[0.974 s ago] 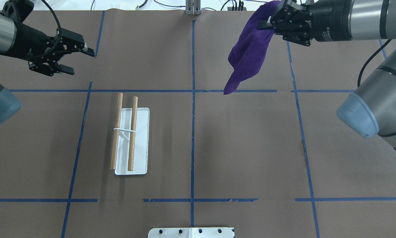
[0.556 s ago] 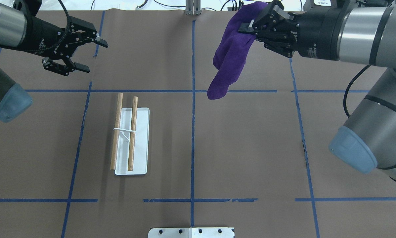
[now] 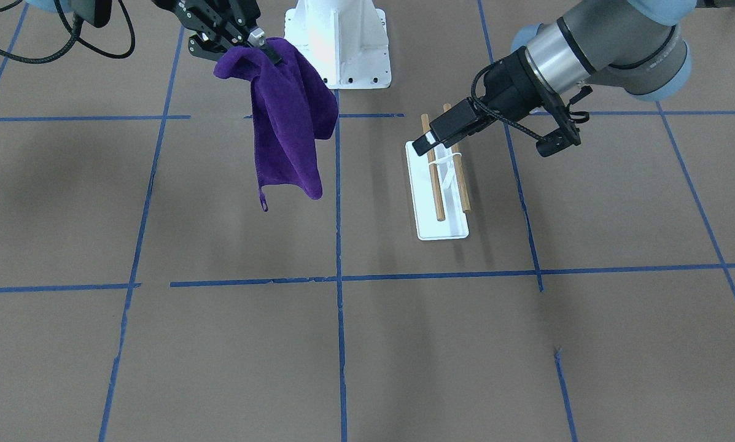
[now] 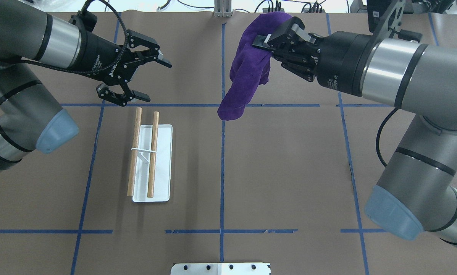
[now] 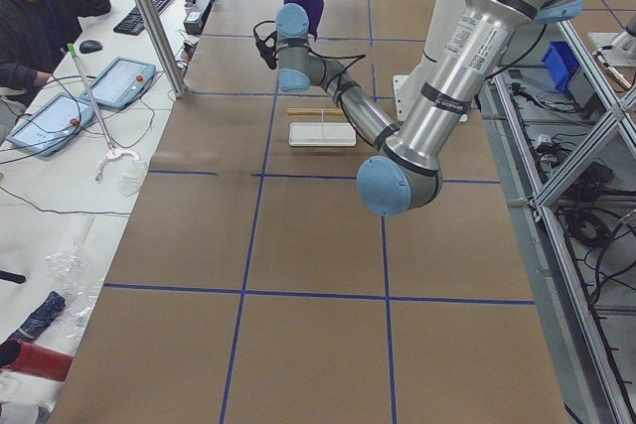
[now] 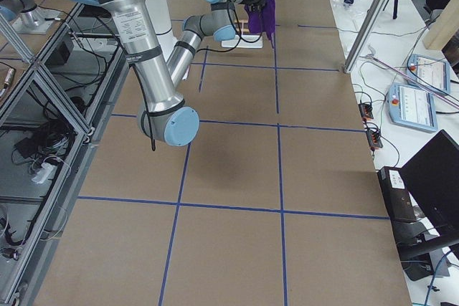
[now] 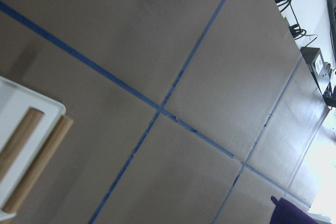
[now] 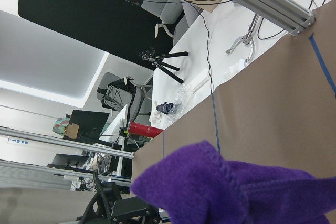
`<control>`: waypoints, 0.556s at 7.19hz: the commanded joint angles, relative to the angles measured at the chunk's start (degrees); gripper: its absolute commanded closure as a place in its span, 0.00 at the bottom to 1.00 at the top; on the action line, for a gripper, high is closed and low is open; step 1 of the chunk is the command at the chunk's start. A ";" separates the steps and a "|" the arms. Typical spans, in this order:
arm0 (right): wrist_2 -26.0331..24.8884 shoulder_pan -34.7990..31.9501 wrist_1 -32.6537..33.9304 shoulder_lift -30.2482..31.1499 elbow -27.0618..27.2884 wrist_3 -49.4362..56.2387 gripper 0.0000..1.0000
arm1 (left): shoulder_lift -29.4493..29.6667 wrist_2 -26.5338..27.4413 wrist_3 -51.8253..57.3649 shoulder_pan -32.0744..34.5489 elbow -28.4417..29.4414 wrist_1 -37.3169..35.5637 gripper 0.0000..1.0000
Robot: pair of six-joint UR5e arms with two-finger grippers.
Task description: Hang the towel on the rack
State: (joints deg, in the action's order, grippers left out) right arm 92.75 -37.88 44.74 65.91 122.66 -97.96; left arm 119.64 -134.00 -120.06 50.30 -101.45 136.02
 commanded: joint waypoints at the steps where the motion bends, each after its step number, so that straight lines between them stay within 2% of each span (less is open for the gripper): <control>1: 0.15 3.41 -0.53 -0.43 0.03 9.65 1.00 | 2.51 0.06 -0.79 -1.52 0.89 0.12 0.00; 4: 0.24 6.23 -0.53 -1.31 0.56 12.96 1.00 | 4.63 0.23 -1.58 -2.66 1.96 -0.05 0.00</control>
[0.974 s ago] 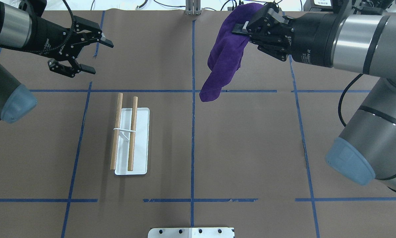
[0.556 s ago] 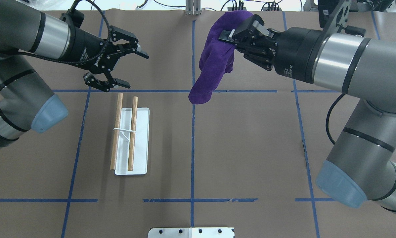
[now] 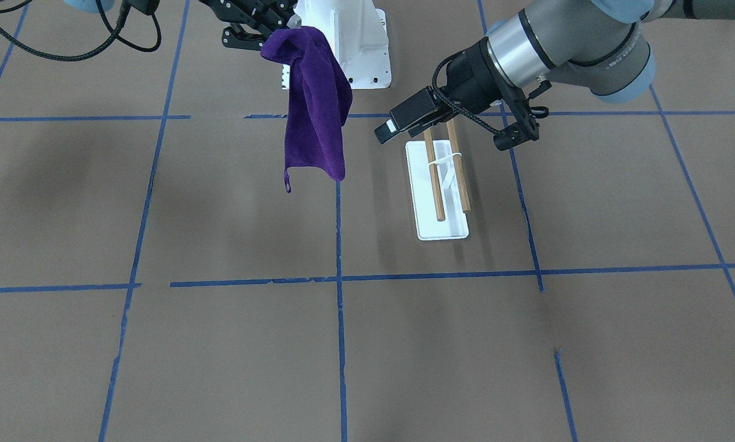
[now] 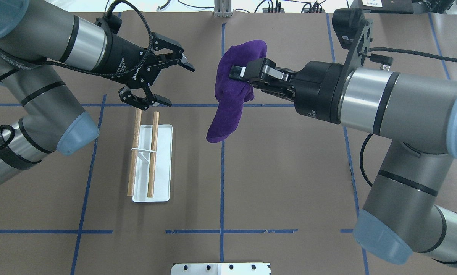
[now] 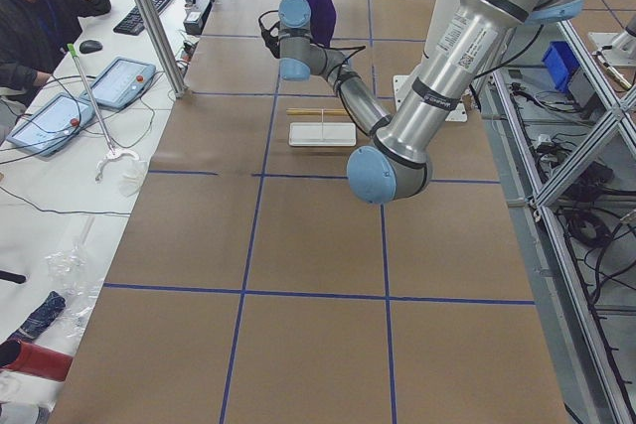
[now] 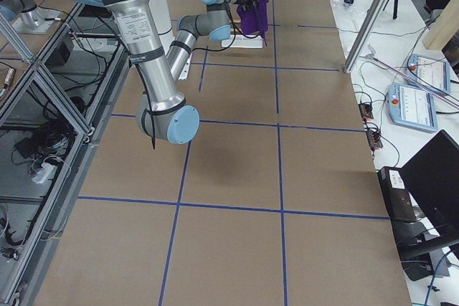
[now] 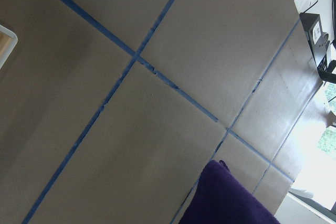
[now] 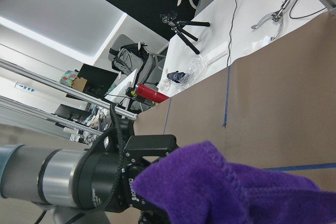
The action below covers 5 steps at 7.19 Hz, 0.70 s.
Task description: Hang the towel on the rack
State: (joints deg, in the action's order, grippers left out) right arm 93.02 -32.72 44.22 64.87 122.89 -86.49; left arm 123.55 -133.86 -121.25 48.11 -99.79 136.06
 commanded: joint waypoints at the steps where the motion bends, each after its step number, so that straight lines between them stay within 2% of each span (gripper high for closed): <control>1: -0.12 1.77 -0.01 -0.27 0.33 2.72 1.00 | 1.60 0.88 -1.17 -0.82 0.82 -0.09 0.00; 5: -0.47 2.75 -0.01 -0.71 0.42 4.23 1.00 | 3.10 2.29 -1.80 -4.06 1.70 -0.09 0.00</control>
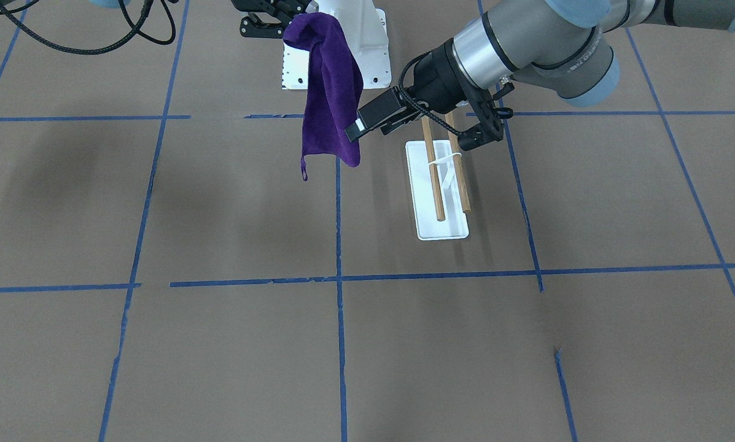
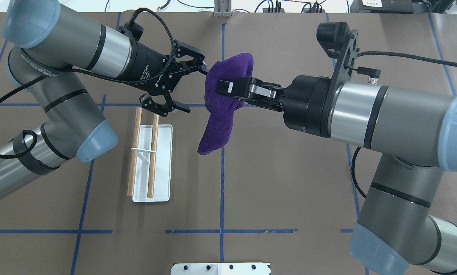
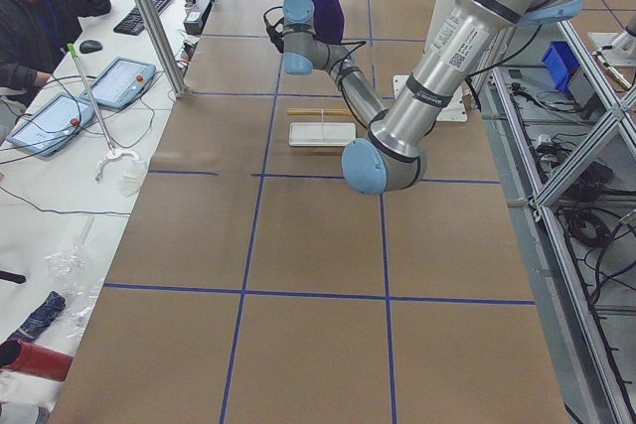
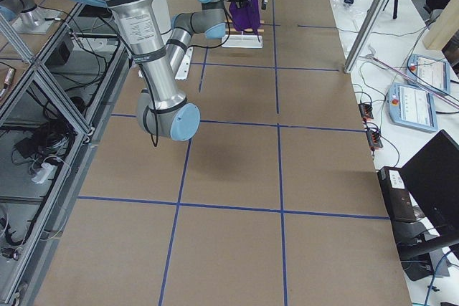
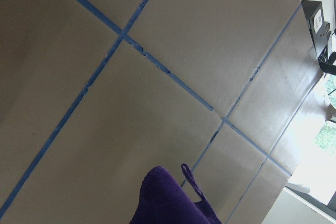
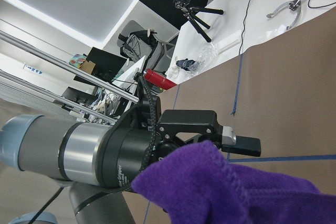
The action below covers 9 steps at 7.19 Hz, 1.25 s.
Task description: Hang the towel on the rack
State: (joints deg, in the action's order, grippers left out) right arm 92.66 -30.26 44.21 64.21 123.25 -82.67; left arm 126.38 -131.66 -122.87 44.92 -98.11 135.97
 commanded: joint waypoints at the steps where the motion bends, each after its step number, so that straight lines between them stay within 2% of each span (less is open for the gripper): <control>1: -0.11 0.29 0.00 -0.22 -0.02 0.40 1.00 | 0.62 0.53 -0.18 -1.67 0.03 0.09 0.00; 4: -0.11 0.29 0.00 -0.31 -0.02 0.40 1.00 | 1.68 1.67 -0.26 -2.91 0.03 0.09 0.00; 5: -0.11 0.29 0.00 -0.40 0.06 0.40 1.00 | 1.68 1.67 -0.18 -2.91 0.03 0.09 0.08; 8: -0.02 0.29 -0.09 -0.31 0.24 0.40 1.00 | 1.51 1.59 0.26 -2.82 -0.32 0.17 0.94; 9: 0.06 0.21 -0.09 -0.31 0.24 0.40 1.00 | 1.24 1.59 0.52 -2.82 -0.58 0.70 1.00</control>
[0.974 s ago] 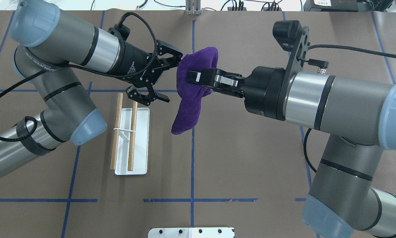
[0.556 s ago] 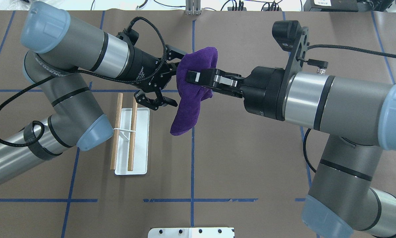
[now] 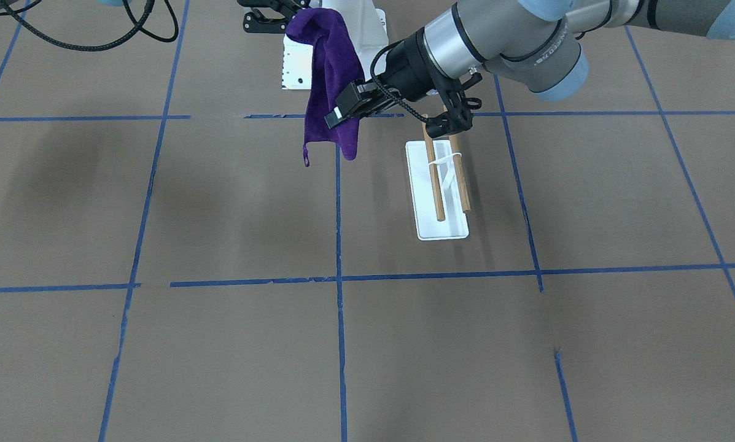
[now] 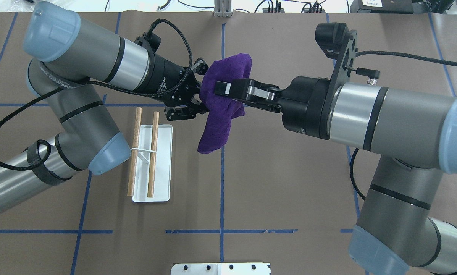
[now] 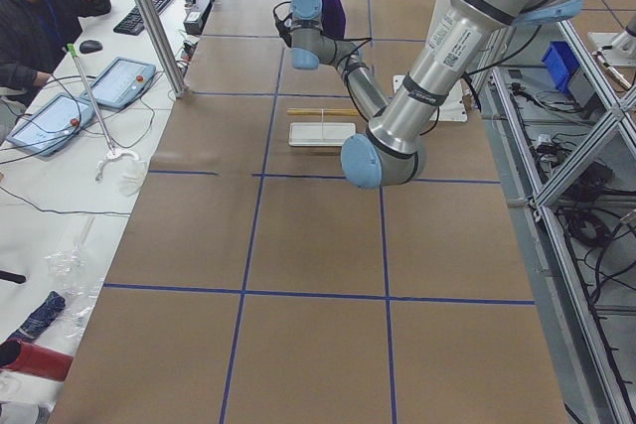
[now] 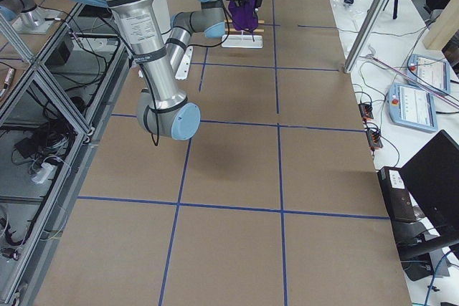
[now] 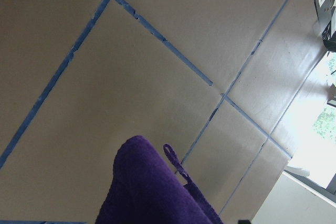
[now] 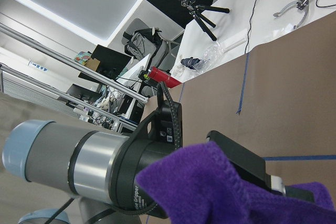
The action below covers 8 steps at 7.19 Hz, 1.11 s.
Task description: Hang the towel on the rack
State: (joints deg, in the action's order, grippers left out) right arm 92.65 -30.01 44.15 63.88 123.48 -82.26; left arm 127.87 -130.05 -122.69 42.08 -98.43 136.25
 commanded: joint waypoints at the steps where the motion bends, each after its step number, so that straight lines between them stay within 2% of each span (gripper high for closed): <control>1: 0.17 -0.05 -0.12 -0.08 0.09 -0.09 0.99 | -0.60 -0.03 0.43 0.19 -0.18 2.16 1.00; 2: -0.10 0.04 -0.12 -0.08 0.09 -0.18 0.07 | -0.69 -0.03 0.26 0.19 -0.27 2.36 1.00; 3: 0.16 -0.14 -0.12 0.10 0.53 -0.18 0.00 | -0.70 -0.03 -0.01 0.19 -0.44 2.36 1.00; 6: 1.30 -0.66 -0.12 0.88 2.11 -0.09 0.00 | -0.78 -0.12 -0.01 0.28 -0.62 2.36 1.00; 7: 4.96 -1.10 -0.12 4.81 4.99 0.00 0.00 | -0.87 -0.12 0.08 0.37 -0.62 2.27 1.00; 8: 9.52 -4.41 -0.20 9.72 7.54 0.43 0.00 | -0.87 -0.12 0.25 0.45 -0.62 2.27 1.00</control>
State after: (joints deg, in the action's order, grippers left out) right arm 97.47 -31.74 44.01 68.57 128.05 -82.19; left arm 127.04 -130.16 -122.60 42.45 -99.06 138.55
